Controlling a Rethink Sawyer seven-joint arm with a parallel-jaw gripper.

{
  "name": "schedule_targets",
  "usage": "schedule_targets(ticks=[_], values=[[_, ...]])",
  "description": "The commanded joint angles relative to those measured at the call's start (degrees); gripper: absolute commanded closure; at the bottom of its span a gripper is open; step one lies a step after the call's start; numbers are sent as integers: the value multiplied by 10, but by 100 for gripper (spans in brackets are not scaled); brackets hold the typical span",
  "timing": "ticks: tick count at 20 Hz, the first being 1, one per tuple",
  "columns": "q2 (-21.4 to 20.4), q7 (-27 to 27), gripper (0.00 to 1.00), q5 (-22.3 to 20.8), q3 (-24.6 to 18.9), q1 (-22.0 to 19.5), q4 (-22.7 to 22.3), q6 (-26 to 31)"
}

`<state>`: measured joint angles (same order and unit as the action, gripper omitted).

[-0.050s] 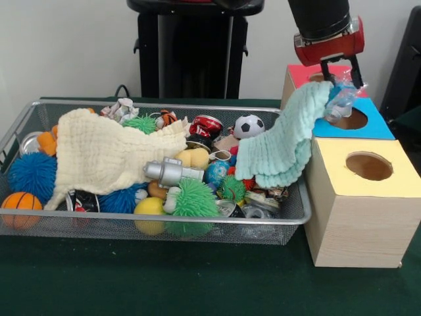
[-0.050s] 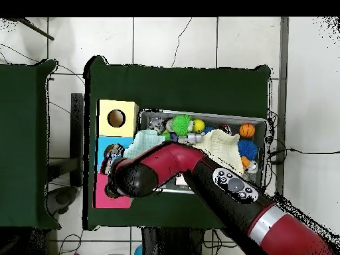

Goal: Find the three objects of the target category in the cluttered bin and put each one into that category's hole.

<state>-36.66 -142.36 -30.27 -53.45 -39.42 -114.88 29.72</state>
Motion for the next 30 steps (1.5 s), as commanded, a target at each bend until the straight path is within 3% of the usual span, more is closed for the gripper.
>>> schedule_targets(ticks=[1, 4, 9, 20, 30], values=[[-1, 49, 0, 10, 37, 6, 66, 53], [-14, 16, 0, 14, 56, 21, 64, 48], [-19, 9, 0, 17, 70, 35, 72, 50], [-28, 43, 0, 43, 73, 31, 95, 82], [-70, 68, 0, 74, 67, 5, 116, 147]])
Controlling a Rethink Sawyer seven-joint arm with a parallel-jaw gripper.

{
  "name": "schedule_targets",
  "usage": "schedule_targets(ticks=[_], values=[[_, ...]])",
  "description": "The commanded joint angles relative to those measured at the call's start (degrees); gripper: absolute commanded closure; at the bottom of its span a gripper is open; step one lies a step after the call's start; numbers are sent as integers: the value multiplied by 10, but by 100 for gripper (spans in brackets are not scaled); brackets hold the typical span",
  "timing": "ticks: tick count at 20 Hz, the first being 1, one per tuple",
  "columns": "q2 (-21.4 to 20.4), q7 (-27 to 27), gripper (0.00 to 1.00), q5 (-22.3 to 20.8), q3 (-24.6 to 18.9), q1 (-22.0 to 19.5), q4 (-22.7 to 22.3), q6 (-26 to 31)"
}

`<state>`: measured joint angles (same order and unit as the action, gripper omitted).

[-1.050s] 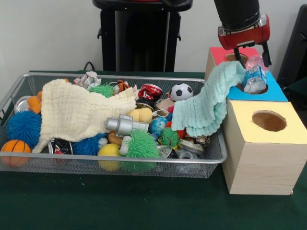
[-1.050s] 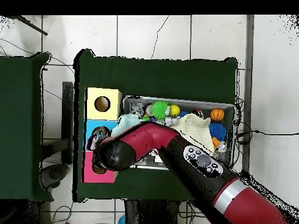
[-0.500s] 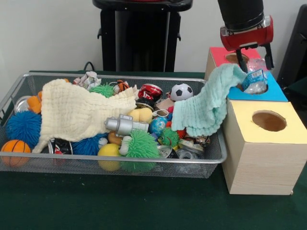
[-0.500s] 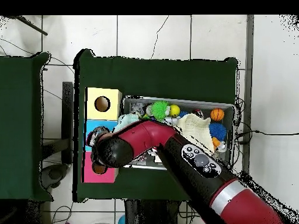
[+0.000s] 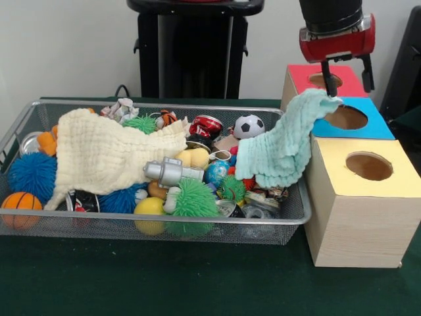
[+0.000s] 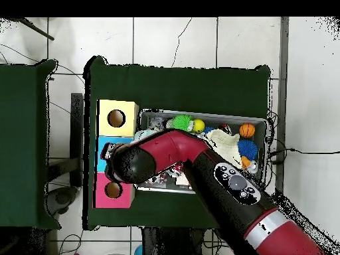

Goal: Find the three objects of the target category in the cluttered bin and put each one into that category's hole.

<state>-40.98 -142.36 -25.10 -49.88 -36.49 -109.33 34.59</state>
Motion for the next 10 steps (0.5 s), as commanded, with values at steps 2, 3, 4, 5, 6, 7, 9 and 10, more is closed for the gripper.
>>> schedule_targets(ticks=[2, 3, 4, 5, 6, 7, 9, 10], values=[[-24, 70, 0, 20, 33, -26, 67, 101], [-22, 70, 0, 18, 33, -27, 69, 102], [-20, 70, 0, 16, 34, -27, 71, 102], [-18, 69, 0, 14, 35, -28, 73, 101], [-18, 68, 0, 10, 37, -27, 74, 100], [-16, 67, 0, 7, 41, -27, 79, 102], [-15, 69, 0, -2, 50, -24, 91, 109], [-14, 71, 0, -8, 55, -22, 98, 114]])
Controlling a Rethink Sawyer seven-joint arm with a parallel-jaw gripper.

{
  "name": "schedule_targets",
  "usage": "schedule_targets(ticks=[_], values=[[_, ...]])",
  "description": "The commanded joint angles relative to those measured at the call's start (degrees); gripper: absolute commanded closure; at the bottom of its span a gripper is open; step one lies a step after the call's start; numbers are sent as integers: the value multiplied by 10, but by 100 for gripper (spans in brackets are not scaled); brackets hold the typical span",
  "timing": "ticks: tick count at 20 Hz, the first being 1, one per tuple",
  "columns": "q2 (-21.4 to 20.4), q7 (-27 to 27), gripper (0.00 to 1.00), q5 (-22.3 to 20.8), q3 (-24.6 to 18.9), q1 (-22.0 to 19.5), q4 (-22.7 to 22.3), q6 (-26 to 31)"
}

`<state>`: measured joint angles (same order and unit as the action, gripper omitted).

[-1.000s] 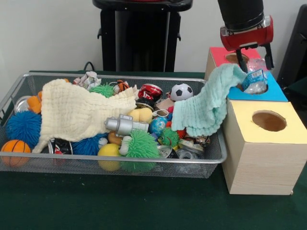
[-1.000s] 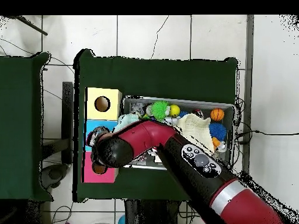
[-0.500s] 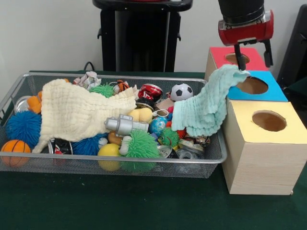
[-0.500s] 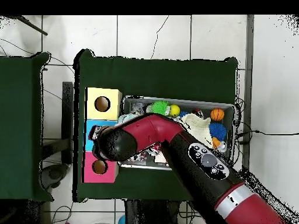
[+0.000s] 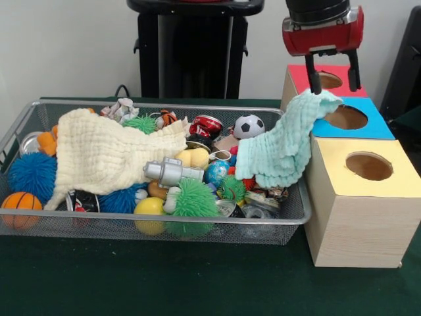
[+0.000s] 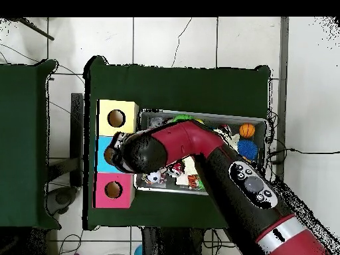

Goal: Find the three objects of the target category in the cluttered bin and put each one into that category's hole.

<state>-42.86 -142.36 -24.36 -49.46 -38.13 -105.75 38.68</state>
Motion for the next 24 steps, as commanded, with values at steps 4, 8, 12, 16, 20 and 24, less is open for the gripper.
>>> schedule_targets(ticks=[4, 8, 12, 16, 20, 24], values=[[8, 73, 0, -44, 82, 13, 100, 95], [30, 58, 0, -66, 105, 31, 117, 70], [47, 54, 0, -86, 123, 43, 126, 49], [65, 58, 0, -99, 132, 40, 130, 31], [79, 51, 0, -100, 141, 41, 138, 25], [88, 25, 0, -105, 162, 57, 152, 27]])
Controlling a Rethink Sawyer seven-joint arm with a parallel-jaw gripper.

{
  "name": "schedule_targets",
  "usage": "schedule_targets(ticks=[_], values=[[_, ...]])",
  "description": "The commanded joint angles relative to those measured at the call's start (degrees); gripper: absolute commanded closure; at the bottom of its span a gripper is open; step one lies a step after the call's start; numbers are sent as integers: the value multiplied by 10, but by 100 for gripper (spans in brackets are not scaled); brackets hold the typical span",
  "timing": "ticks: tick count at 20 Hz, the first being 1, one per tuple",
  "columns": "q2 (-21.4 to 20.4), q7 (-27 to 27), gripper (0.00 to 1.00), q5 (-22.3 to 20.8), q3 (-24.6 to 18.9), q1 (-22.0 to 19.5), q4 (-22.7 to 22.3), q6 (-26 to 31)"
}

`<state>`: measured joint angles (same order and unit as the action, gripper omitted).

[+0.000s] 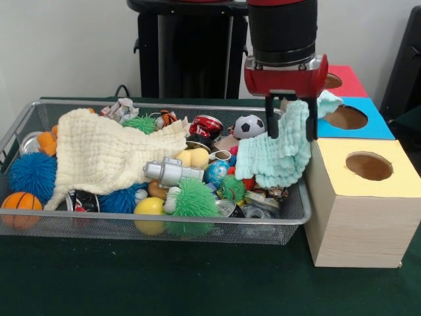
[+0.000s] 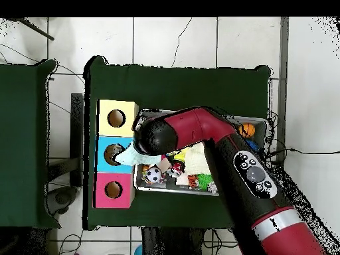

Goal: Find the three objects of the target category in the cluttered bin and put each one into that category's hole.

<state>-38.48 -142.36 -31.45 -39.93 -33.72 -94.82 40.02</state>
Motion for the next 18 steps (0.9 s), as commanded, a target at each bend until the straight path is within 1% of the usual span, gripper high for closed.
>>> schedule_targets(ticks=[1, 4, 9, 12, 17, 18], values=[[45, 15, 0, -29, 72, 14, 41, 12], [59, 1, 0, -22, 88, 17, 44, 7], [74, 1, 0, -43, 113, 34, 59, -15], [81, 0, 0, -48, 123, 43, 66, -23], [86, -35, 0, -43, 148, 63, 46, -42], [92, -40, 0, -43, 155, 68, 47, -46]])
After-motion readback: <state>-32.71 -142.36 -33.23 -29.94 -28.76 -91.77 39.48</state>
